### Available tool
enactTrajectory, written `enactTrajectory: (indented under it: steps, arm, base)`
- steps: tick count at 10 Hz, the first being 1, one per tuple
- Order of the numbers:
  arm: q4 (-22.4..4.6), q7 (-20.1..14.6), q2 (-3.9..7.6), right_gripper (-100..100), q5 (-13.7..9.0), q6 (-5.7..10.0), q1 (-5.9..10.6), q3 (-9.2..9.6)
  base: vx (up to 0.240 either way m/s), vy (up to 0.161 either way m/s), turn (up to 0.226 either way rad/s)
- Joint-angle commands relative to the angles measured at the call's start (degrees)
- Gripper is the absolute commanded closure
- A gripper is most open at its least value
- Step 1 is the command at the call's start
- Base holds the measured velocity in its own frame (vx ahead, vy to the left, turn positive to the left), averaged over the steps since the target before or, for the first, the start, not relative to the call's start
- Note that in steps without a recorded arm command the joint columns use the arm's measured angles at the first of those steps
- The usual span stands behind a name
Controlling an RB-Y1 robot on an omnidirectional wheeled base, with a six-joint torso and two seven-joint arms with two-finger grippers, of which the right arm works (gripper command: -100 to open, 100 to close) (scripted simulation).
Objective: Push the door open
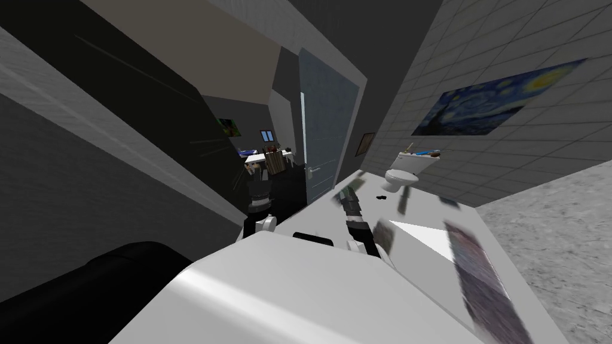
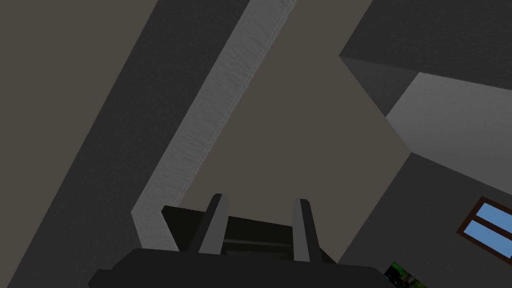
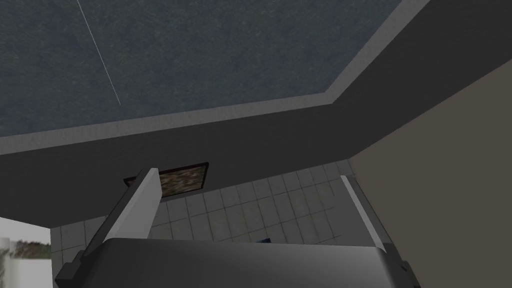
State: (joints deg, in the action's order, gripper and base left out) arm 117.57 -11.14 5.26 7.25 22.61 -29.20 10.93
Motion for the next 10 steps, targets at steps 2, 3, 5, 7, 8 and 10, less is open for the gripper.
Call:
enactTrajectory:
  steps: [2, 3, 5, 7, 8, 10]
  arm:
    - [-2.75, -1.48, 0.75, -100, 2.71, -0.09, 0.52, 2.78]
    - [-3.2, -1.76, 0.9, -100, 3.24, -0.11, 0.56, 3.34]
    - [-5.46, -3.2, 1.62, -100, 5.89, -0.25, 0.72, 6.14]
    - [-6.81, -4.05, 2.03, -100, 7.48, -0.33, 0.82, 7.82]
    - [-7.71, -4.63, 2.3, -100, 8.54, -0.38, 0.88, 8.94]
    - [-9.47, -5.74, 2.81, -100, 10.6, -0.49, 1.01, 11.11]
  base:
    - [0.189, -0.075, 0.061]
    - [0.163, -0.039, 0.032]
    - [0.214, -0.072, 0.06]
    - [0.188, -0.072, 0.047]
    - [0.143, -0.057, 0.035]
    - [0.179, -0.077, 0.056]
